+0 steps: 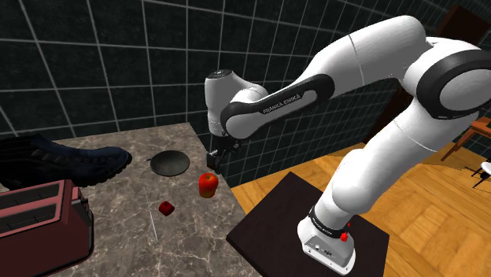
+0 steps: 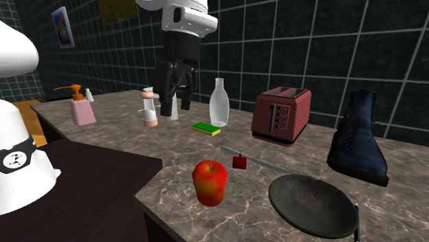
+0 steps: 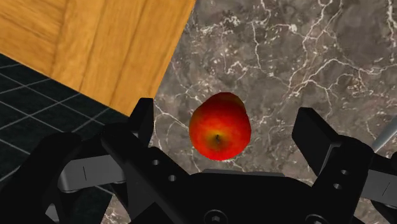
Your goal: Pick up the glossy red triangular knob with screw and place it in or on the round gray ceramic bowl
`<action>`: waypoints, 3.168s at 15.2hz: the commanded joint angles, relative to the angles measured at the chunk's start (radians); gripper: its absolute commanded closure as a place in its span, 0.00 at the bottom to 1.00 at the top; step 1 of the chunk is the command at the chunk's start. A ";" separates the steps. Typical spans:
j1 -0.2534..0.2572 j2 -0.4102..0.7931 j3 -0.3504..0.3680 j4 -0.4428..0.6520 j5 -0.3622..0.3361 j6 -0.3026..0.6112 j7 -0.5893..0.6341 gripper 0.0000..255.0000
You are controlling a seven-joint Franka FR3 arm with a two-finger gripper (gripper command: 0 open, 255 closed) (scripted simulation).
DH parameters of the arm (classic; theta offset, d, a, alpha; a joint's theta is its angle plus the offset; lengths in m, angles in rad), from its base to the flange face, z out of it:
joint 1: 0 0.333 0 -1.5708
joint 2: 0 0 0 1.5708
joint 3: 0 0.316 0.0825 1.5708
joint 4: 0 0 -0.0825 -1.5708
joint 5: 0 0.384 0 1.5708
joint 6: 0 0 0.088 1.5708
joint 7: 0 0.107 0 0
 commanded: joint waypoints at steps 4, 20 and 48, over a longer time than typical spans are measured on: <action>0.009 0.197 0.054 0.078 -0.084 0.127 0.111 0.00; 0.217 0.822 -0.007 0.545 -0.444 0.270 0.428 0.00; 0.229 0.879 -0.034 0.551 -0.475 0.320 0.446 1.00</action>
